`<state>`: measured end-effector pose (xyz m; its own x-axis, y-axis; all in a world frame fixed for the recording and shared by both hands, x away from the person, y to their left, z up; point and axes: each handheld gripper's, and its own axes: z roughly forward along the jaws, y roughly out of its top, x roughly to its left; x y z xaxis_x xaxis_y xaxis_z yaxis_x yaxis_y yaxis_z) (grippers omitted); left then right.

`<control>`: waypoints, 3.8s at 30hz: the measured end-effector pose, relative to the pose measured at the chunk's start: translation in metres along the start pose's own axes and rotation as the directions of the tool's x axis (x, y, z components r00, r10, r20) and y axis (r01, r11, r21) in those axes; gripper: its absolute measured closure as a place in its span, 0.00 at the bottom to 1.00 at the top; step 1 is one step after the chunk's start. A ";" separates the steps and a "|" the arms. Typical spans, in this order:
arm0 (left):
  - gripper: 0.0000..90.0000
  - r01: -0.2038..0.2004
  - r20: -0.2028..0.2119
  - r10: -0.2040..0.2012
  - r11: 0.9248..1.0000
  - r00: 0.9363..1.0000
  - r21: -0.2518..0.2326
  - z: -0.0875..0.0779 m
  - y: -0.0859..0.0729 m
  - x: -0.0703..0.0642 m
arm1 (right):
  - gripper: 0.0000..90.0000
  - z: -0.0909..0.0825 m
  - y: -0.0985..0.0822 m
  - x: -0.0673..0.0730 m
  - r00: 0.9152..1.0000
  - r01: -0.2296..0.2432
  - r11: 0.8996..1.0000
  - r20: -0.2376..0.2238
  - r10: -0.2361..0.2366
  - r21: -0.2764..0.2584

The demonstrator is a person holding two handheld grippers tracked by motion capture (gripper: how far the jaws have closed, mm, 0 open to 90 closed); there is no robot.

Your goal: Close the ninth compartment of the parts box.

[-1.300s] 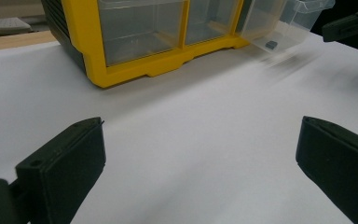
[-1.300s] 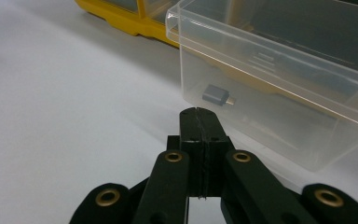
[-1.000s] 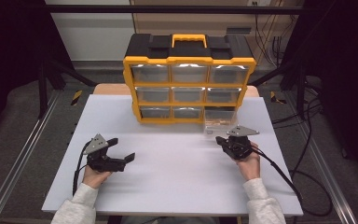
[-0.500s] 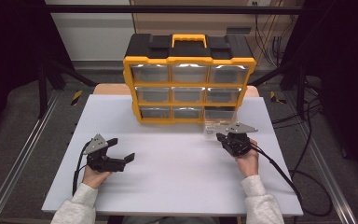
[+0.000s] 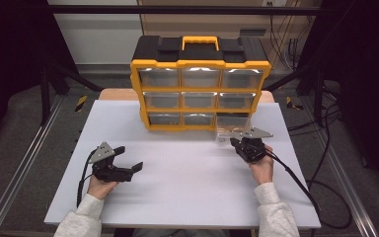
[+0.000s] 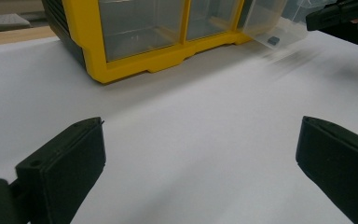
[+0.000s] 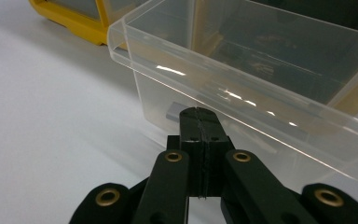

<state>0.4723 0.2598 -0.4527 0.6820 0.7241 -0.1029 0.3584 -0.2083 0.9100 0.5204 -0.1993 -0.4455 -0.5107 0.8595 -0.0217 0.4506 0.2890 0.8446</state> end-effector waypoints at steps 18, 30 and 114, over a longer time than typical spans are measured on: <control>0.01 -0.001 0.002 0.001 1.000 1.000 -0.001 0.000 0.000 0.000 | 1.00 0.012 0.007 -0.007 1.000 -0.009 1.000 0.017 0.009 -0.002; 0.01 -0.004 0.003 0.004 1.000 1.000 0.000 0.001 0.000 -0.001 | 1.00 0.017 0.011 -0.012 0.999 -0.026 1.000 0.026 0.026 -0.008; 0.01 -0.005 0.004 0.005 1.000 1.000 0.002 0.002 -0.001 0.001 | 1.00 0.049 0.028 -0.038 0.995 -0.050 0.999 0.081 0.050 -0.008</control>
<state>0.4736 0.2596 -0.4543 0.6863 0.7205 -0.0997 0.3559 -0.2131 0.9099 0.5884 -0.2034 -0.4477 -0.4265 0.9042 -0.0221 0.4696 0.2423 0.8490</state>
